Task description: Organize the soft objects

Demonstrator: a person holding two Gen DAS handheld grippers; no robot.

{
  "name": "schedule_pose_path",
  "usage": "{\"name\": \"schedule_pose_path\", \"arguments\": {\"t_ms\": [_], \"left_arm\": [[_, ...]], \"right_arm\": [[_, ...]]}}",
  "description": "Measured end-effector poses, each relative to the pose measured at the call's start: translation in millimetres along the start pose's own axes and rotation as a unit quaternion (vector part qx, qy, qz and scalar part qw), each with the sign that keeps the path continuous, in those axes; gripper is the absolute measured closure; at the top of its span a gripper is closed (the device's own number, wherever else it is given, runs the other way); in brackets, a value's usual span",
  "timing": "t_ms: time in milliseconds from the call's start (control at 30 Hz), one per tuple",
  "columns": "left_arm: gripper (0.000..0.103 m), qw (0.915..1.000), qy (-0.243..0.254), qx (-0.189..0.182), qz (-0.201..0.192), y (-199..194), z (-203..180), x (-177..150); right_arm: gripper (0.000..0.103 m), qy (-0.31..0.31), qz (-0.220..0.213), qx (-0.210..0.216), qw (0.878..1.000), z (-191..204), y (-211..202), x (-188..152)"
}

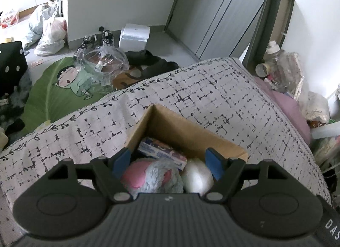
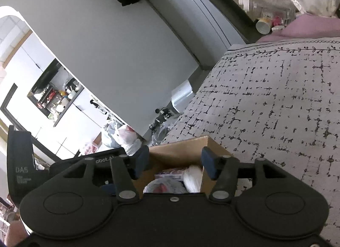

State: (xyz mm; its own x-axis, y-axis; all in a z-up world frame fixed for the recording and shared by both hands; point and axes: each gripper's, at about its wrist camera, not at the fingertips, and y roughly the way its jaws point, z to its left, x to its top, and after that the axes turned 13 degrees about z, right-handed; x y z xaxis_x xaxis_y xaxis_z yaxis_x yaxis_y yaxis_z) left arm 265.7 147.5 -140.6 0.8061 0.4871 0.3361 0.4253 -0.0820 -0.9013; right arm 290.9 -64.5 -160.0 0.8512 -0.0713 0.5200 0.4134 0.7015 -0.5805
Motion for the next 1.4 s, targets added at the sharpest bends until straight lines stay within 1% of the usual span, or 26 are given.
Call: {"name": "schedule_pose_path", "arguments": {"t_ms": [167,367,533,700,800,867,1000,1100,1167,1200,1300,1333,1400], "left_arm": [[0.026,0.9999,0.009,-0.005,0.004,-4,-3,-3],[0.024,0.9997,0.021,0.000,0.009,-10,-6,-10],[0.023,0.9994,0.034,0.002,0.011,-25,-10,-21],[0.020,0.9991,0.040,0.016,0.005,-42,-11,-32],[0.020,0.9988,0.048,0.012,0.004,-55,-11,-38],[0.020,0.9984,0.055,0.014,0.001,-63,-12,-43],[0.019,0.9976,0.068,0.014,-0.009,-80,-15,-54],[0.018,0.9974,0.071,0.010,-0.014,-91,-14,-62],[0.013,0.9971,0.073,0.008,-0.016,-98,-14,-67],[0.012,0.9968,0.078,0.006,-0.017,-102,-15,-71],[0.010,0.9953,0.096,0.000,-0.013,-113,-17,-80],[0.007,0.9948,0.100,0.001,-0.015,-117,-17,-83],[0.004,0.9937,0.109,0.009,-0.025,-126,-19,-91]], "right_arm": [[0.047,0.010,-0.003,-0.017,1.000,-6,-11,-3],[0.047,0.012,-0.007,-0.035,0.999,-6,-30,-8],[0.047,0.011,-0.005,-0.052,0.999,0,-42,-11],[0.046,0.009,0.003,-0.067,0.998,9,-54,-16],[0.039,0.007,0.000,-0.075,0.997,14,-66,-20],[0.030,0.008,-0.007,-0.079,0.997,17,-74,-22],[0.026,0.014,-0.016,-0.079,0.997,23,-93,-26],[0.017,0.011,-0.023,-0.096,0.995,30,-107,-31],[0.014,0.008,-0.027,-0.102,0.994,34,-116,-34],[0.013,0.008,-0.028,-0.103,0.994,35,-120,-36],[0.005,0.000,-0.032,-0.112,0.993,43,-132,-41],[0.001,-0.005,-0.034,-0.119,0.992,47,-136,-43],[0.000,-0.008,-0.036,-0.128,0.991,52,-143,-46]]}}
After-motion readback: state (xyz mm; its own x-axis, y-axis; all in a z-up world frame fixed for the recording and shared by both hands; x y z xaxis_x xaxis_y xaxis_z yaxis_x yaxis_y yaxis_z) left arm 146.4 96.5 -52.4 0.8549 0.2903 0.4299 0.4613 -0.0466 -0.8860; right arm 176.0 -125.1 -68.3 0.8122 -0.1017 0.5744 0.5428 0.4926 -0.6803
